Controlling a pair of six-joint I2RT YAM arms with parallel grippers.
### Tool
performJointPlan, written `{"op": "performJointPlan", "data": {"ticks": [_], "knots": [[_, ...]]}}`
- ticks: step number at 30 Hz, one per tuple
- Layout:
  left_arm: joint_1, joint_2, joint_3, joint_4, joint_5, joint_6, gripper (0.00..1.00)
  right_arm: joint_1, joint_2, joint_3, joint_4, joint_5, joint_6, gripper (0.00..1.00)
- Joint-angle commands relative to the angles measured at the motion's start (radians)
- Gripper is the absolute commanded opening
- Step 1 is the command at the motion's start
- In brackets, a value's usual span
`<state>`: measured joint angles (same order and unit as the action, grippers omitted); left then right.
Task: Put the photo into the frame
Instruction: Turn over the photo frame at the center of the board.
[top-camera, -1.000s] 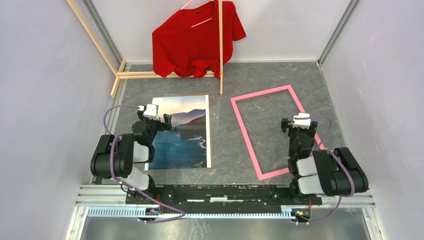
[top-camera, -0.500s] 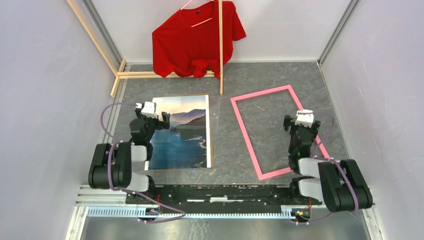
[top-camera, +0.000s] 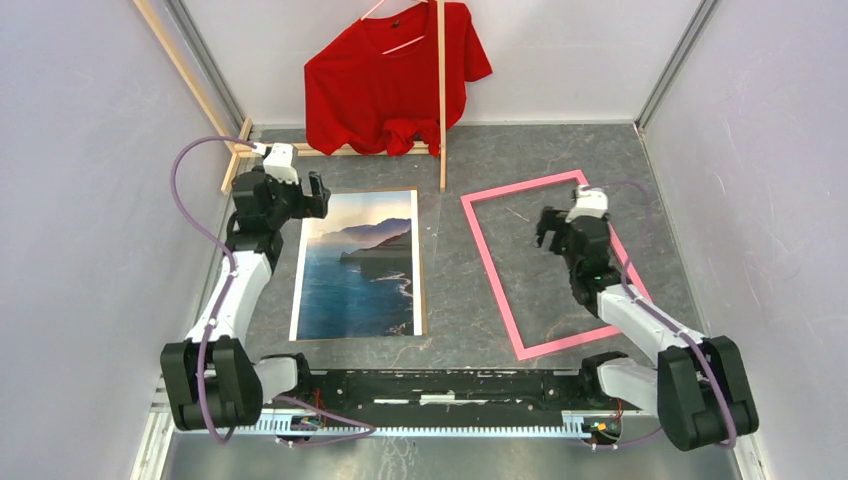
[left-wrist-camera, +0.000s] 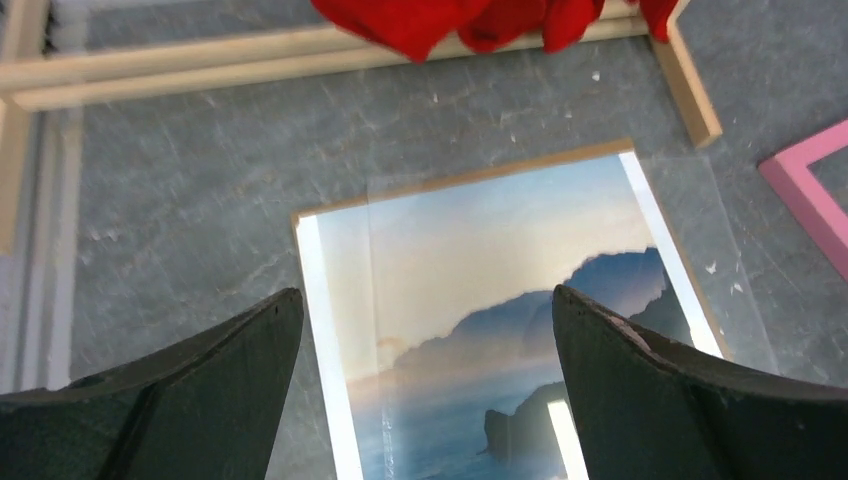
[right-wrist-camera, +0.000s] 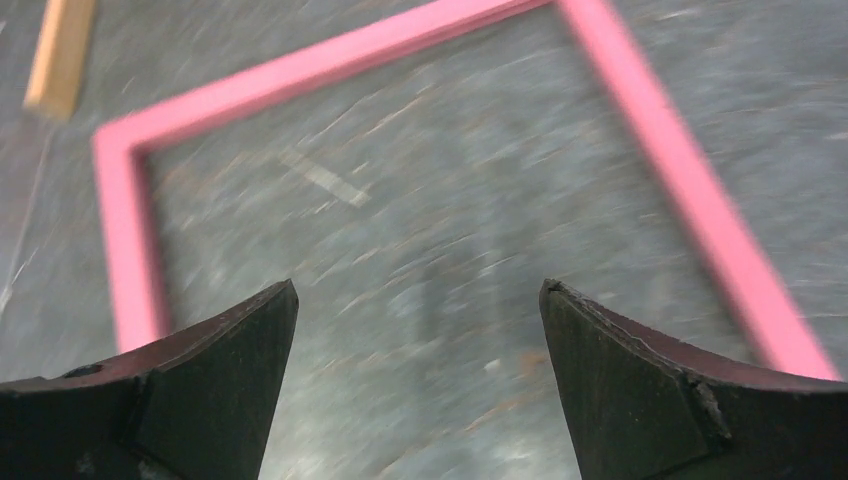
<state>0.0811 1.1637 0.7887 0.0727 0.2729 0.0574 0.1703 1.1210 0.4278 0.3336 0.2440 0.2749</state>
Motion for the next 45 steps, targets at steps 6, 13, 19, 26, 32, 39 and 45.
{"op": "performJointPlan", "data": {"ticks": [6,13,19,26,32,39,45], "knots": [[0.003,0.155,0.177,-0.347,0.011,-0.006,1.0,0.412,0.029,0.065,-0.217,0.075,-0.03,0.95],[0.002,0.196,0.173,-0.424,0.051,0.047,1.0,0.57,0.201,0.106,-0.274,0.092,0.0,0.86],[0.002,0.204,0.195,-0.479,0.094,0.072,1.0,0.619,0.317,0.174,-0.321,0.142,0.015,0.73],[-0.028,0.19,0.213,-0.541,0.139,0.071,1.0,0.623,0.361,0.21,-0.331,0.156,0.074,0.38],[-0.103,0.206,0.252,-0.594,0.112,0.072,1.0,0.623,0.346,0.26,-0.331,0.15,0.126,0.03],[-0.26,0.243,0.283,-0.6,0.075,0.04,1.0,0.62,0.257,0.419,-0.474,0.123,0.276,0.0],[-0.297,0.278,0.321,-0.6,0.111,0.011,1.0,0.613,0.189,0.614,-0.574,0.071,0.405,0.0]]}}
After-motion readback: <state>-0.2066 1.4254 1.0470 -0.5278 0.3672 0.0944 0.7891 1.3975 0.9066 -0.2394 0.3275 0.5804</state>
